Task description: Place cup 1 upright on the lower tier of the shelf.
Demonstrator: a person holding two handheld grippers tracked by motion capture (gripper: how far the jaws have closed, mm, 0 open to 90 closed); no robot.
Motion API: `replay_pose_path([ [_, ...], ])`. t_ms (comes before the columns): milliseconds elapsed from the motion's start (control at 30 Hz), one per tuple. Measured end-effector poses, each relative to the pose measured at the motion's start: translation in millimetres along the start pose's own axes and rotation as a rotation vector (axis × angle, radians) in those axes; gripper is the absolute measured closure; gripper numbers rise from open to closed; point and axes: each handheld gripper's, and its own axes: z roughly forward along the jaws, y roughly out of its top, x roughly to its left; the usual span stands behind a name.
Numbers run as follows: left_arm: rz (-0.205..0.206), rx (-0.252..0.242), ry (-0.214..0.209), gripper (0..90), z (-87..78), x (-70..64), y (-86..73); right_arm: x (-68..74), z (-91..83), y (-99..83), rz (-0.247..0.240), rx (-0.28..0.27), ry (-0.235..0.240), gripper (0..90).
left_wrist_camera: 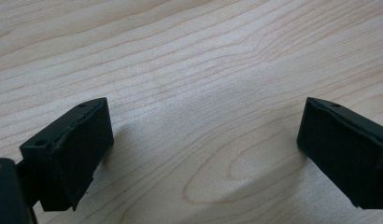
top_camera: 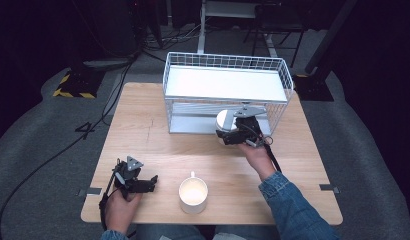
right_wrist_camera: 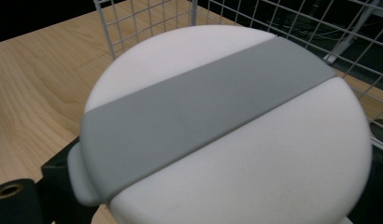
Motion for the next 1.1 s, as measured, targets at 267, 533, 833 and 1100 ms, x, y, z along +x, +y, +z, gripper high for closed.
replay_pose_path([
  [267, 0.0, 0.0, 0.001, 4.1, 0.2, 0.1, 0.3, -7.8, 15.5, 2.9, 0.032, -0.001, -0.053, 7.5],
  [533, 0.0, 0.0, 0.001, 4.1, 0.2, 0.0, 0.3, -15.9, 28.6, -0.1, 0.068, -0.02, -0.091, 7.4],
  [833, 0.0, 0.0, 0.0, 4.1, 0.2, 0.0, 0.3, -29.9, 39.2, -6.9, 0.131, -0.045, -0.128, 7.4],
  [1100, 0.0, 0.0, 0.001, 4.1, 0.2, 0.0, 0.3, -31.8, 45.3, -9.4, 0.132, -0.036, -0.138, 7.4],
])
